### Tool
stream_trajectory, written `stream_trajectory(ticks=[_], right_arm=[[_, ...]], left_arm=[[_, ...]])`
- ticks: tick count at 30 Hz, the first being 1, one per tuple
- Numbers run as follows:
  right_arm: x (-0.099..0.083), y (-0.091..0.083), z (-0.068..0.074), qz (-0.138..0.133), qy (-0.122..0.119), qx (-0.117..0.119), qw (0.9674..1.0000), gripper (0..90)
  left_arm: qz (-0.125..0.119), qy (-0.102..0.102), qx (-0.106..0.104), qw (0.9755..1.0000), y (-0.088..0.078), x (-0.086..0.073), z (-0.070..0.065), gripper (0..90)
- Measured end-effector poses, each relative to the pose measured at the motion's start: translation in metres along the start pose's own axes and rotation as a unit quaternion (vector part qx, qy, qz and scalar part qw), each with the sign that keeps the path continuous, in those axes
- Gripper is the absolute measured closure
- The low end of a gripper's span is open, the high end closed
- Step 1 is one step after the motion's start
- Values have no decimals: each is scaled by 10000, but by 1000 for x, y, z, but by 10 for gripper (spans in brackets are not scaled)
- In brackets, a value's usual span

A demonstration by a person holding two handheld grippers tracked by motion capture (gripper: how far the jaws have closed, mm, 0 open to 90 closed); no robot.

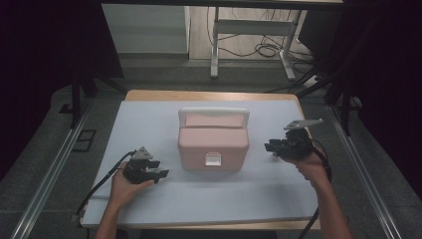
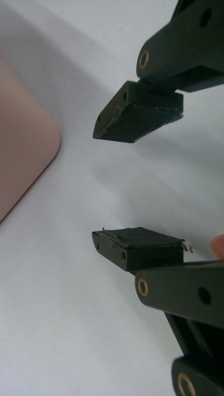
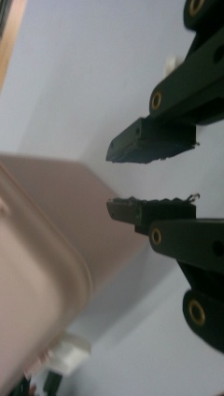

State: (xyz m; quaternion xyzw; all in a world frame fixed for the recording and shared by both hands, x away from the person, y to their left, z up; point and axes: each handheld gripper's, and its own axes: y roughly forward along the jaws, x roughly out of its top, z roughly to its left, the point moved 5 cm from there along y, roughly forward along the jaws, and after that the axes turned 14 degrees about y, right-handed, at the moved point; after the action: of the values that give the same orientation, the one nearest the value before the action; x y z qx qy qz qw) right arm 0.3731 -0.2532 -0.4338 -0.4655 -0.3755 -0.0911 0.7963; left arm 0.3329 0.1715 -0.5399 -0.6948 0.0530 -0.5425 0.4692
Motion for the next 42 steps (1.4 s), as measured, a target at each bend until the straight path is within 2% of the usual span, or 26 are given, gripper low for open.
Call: stream_trajectory(ticks=[1,3,6,10,12,15,22,27,29,34,42], right_arm=[[-11,7,8,-13,-14,143,9999,756],[-15,10,10,-26,-30,173,9998,769],[-33,23,16,-21,-40,260,9997,795],[-52,36,20,-81,-53,302,9995,817],[-54,38,19,-113,-73,291,9995,819],[-64,45,16,-160,30,340,9993,818],[-76,54,14,15,23,351,9994,779],[-79,55,14,12,55,348,9994,755],[-79,55,14,-7,43,344,9994,736],[-81,56,13,7,58,328,9994,693],[-85,59,12,37,79,295,9995,655]], left_arm=[[0,1,5,10000,0,0,0,448],[-8,11,13,10000,-1,0,0,449],[-45,9,19,10000,-2,0,0,448],[-116,2,43,9999,-4,2,0,453],[-173,-34,60,9998,-5,2,-1,457],[-188,-27,93,9998,-5,3,0,467],[-170,-4,169,9997,-5,2,0,486],[-286,-7,197,9994,-9,4,0,512],[-226,156,283,9992,-10,6,-2,560],[-209,325,281,9989,-9,11,-9,632],[-259,290,224,9990,-12,11,-10,694]])
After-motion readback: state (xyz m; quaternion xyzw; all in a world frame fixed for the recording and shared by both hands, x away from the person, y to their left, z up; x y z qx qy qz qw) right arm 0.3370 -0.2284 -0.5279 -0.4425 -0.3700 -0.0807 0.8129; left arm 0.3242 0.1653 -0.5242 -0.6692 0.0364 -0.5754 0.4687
